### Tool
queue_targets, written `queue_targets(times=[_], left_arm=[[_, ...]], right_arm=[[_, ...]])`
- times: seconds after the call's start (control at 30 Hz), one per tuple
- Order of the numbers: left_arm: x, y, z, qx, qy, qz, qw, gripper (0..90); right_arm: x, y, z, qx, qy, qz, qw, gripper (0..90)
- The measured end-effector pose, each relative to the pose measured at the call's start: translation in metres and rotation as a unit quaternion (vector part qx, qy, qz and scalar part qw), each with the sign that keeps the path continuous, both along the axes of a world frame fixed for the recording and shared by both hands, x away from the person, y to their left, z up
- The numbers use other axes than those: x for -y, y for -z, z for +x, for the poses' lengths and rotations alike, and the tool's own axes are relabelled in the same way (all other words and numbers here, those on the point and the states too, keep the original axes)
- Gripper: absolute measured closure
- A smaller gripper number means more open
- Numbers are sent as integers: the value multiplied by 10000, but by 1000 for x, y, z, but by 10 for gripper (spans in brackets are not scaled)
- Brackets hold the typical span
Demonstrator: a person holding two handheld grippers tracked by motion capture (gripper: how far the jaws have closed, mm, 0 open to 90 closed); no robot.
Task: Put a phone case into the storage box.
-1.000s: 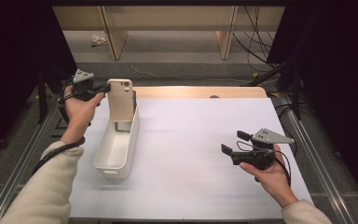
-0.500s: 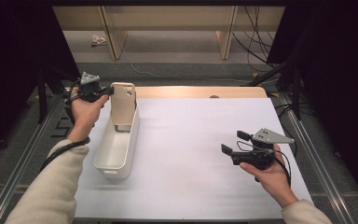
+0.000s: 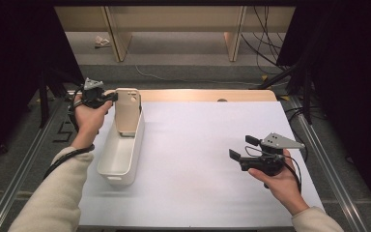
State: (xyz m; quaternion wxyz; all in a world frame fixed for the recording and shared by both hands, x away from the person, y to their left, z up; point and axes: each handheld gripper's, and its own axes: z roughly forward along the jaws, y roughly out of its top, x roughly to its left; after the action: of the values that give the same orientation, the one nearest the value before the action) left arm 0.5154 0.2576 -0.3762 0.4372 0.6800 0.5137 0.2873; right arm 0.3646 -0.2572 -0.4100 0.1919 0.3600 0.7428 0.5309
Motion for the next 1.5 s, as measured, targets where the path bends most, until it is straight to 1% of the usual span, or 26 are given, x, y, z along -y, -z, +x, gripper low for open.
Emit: queue_targets(times=[0.1, 0.27, 0.37, 0.6, 0.67, 0.87, 1.0, 1.1, 1.2, 1.4, 1.5], left_arm=[[0, 3, 1, -25, -43, -30, 10000, 837], [2, 7, 2, -69, -66, 42, 9999, 833], [3, 9, 2, -75, -116, 37, 9999, 829], [2, 14, 4, -144, -208, 153, 9996, 796], [2, 15, 5, -151, -222, 226, 9994, 791], [1, 15, 4, -136, -266, 249, 9992, 774], [1, 12, 0, -66, -238, 248, 9994, 749], [2, 9, -4, -27, -184, 199, 9996, 699], [3, 6, -10, -65, -97, 146, 9998, 626], [5, -1, -27, -90, 48, 24, 9999, 460], [6, -5, -37, -114, 57, -37, 9999, 357]], right_arm=[[0, 0, 0, -3, -2, 10, 10000, 162], [0, 0, 0, -6, -8, 3, 10000, 162], [1, 0, 0, 3, -1, 11, 10000, 162], [0, 0, 0, 0, -11, 3, 10000, 162], [1, 0, 0, 4, -7, 10, 10000, 162], [1, 0, 0, -3, -9, 15, 10000, 162], [1, 0, 1, 1, 0, 13, 10000, 162], [1, 0, 1, 3, 2, 7, 10000, 162], [1, 0, 1, -4, 3, 8, 10000, 162], [1, 0, 1, -4, 15, 8, 10000, 162], [1, 0, 1, -11, 26, 9, 10000, 162]])
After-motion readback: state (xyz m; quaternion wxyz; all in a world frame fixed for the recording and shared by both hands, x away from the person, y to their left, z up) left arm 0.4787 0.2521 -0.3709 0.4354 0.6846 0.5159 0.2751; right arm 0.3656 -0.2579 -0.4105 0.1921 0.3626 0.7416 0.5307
